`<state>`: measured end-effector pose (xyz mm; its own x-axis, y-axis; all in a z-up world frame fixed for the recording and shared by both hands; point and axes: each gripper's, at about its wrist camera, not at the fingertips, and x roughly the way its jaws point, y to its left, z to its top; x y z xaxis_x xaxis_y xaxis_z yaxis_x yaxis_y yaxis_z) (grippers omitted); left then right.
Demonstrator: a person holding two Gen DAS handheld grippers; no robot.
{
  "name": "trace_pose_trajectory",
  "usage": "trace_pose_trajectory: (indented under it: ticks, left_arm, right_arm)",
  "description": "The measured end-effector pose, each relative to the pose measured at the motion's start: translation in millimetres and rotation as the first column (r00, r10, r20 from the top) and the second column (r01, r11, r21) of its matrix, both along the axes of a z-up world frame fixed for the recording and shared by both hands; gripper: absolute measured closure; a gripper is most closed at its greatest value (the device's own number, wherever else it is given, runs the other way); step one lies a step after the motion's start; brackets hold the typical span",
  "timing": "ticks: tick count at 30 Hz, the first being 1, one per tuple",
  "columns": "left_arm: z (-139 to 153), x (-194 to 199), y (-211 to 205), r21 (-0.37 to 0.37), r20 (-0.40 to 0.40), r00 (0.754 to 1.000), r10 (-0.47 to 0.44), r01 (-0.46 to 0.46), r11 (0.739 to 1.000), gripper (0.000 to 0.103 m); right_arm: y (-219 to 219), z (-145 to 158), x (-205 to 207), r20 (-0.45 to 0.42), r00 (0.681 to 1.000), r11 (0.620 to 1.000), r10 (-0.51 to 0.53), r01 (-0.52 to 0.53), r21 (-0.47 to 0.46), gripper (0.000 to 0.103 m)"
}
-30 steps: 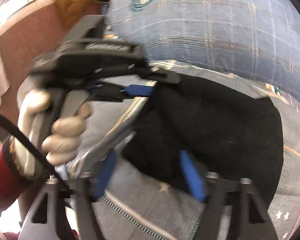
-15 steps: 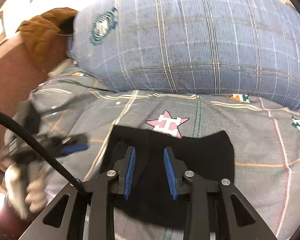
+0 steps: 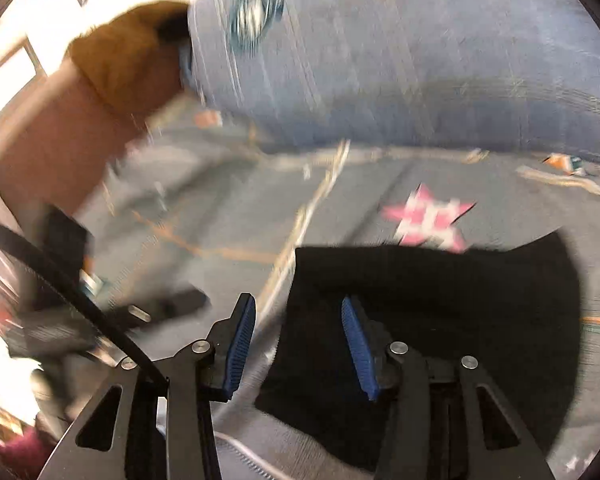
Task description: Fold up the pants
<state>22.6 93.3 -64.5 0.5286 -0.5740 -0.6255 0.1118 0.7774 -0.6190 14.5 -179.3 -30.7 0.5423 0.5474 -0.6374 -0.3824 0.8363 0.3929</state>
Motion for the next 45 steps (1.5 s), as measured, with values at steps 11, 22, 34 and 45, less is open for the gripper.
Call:
trace_pose_trajectory:
  ticks: [11,22,34,45]
  left_arm:
    - [14,24,-95,0.178,0.018,0.997,-0.077,0.072,0.981,0.047]
    - [17,13,-80,0.223,0.008,1.0,-0.028,0.026,0.975,0.047]
    - [7,2,-79,0.18,-0.013,1.0,0.014,-0.011,0.984,0.044]
    - [-47,-7,-68,0.064,-0.195,0.977,0.089,-0.078,0.995,0.042]
  right_arm:
    - [-81,-40,-35,-0.058,0.973,0.973,-0.224,0.22,-0.077,0.053]
    - [-98,-32,-44,-0.024,0.978,0.976,-0.209,0.207,-0.062,0.04]
    - [-118,-19,-18,-0.08,0.978,0.978,-0.192,0.198,0.071,0.03]
    - [-34,-63,80,-0.399,0.87,0.855,0.291,-0.049,0.516,0.024]
